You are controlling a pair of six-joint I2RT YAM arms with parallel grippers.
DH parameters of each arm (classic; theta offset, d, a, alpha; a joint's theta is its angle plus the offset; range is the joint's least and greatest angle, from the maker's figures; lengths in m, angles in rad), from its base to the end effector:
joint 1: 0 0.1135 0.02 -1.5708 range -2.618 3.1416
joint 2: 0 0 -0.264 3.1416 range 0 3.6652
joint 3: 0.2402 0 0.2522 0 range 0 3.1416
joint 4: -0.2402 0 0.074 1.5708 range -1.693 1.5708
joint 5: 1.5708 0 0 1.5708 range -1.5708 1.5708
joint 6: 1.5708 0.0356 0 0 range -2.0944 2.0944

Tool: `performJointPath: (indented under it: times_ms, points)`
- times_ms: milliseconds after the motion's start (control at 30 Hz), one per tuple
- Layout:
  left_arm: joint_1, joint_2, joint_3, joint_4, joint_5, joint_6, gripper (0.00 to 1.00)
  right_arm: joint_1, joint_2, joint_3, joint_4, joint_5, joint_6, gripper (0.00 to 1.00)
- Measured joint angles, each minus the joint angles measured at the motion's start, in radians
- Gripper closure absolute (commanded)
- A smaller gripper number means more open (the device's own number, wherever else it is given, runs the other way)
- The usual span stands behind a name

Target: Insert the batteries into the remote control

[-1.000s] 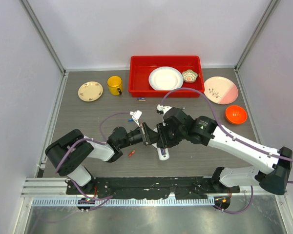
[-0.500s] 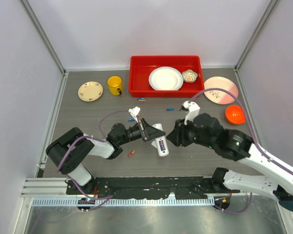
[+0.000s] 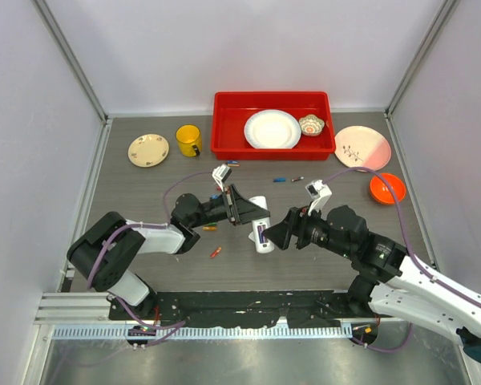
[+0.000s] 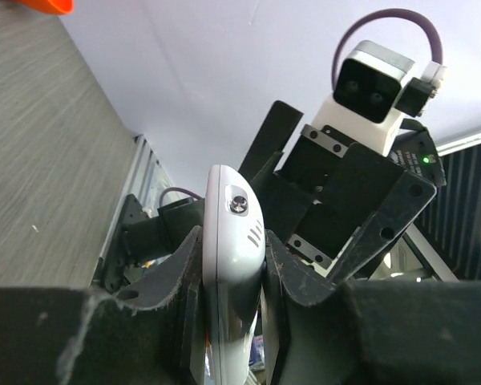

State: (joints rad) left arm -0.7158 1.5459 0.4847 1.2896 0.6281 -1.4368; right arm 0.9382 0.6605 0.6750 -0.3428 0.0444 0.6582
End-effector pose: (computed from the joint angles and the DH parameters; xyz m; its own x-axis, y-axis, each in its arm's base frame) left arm 0.2017 -0.2031 0.2161 -0.9314 -0.2527 -0.2620 0.2980 -0.1159 -0.9475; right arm 0.0955 0.1275 0.3037 -0.6285 0.1763 -0.7576 -0.5011 0.6531 0.5677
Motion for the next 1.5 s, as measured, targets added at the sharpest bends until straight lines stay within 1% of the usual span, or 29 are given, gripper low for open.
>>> performJointPath:
  times_ms: [133,267,433,867,1333,1500]
  points:
    - [0.0,0.0,0.024,0.001,0.036,-0.026,1.0,-0.021,-0.009,-0.047,0.09,-0.106,0.031,0.22]
    - [0.001,0.002,0.029,0.0,0.056,-0.032,1.0,-0.045,-0.004,-0.078,0.133,-0.19,0.053,0.22]
    - [0.001,0.002,0.035,0.0,0.064,-0.045,1.0,-0.062,-0.004,-0.105,0.164,-0.251,0.075,0.27]
    - [0.001,0.003,0.035,0.0,0.073,-0.048,1.0,-0.079,0.039,-0.114,0.217,-0.313,0.084,0.37]
    - [0.001,0.003,0.035,0.0,0.074,-0.048,1.0,-0.099,0.069,-0.114,0.233,-0.352,0.087,0.44]
    - [0.001,0.003,0.035,0.0,0.074,-0.048,1.0,-0.105,0.077,-0.115,0.241,-0.358,0.09,0.48]
